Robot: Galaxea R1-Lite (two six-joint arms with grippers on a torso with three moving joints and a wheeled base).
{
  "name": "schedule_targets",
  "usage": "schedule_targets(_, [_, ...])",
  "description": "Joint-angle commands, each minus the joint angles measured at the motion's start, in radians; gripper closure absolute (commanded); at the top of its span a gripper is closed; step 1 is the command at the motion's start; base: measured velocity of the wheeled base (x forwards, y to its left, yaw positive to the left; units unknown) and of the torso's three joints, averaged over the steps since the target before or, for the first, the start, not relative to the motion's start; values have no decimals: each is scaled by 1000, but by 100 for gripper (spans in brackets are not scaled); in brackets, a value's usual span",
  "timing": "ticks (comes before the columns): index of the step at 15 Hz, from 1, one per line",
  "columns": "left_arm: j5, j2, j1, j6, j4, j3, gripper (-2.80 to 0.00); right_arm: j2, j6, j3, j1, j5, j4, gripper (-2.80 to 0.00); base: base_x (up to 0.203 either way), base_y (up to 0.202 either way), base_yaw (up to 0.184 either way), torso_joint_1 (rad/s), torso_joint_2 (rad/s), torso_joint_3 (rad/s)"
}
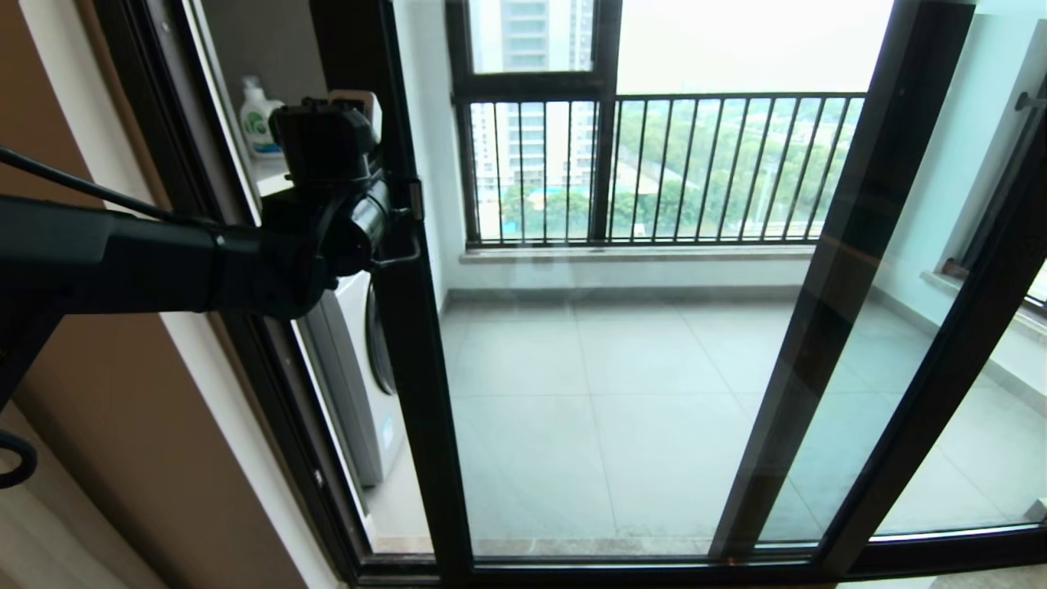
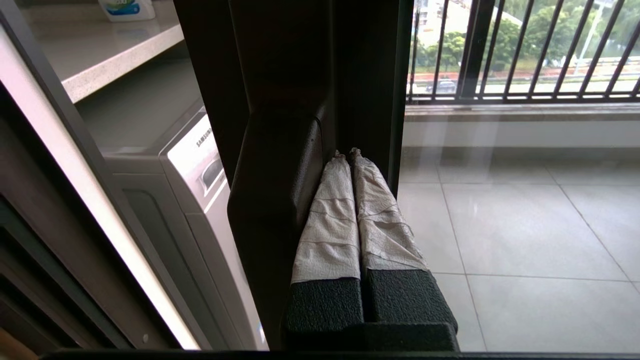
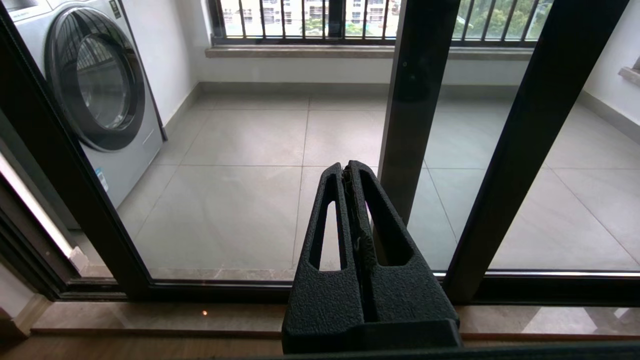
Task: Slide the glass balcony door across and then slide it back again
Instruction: Close the slid door
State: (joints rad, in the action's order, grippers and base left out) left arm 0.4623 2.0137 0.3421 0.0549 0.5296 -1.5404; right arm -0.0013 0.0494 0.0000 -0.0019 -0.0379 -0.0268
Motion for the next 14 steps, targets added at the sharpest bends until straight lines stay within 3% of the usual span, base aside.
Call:
schedule_targets(1, [-2,-15,-19,0,4,20,0,1,1,12,0,0,-1,0,0,0,0,0,0,0])
schedule_targets(14, [-84,-53,-165,-2,4,65,0,1,1,12,0,0,-1,0,0,0,0,0,0,0])
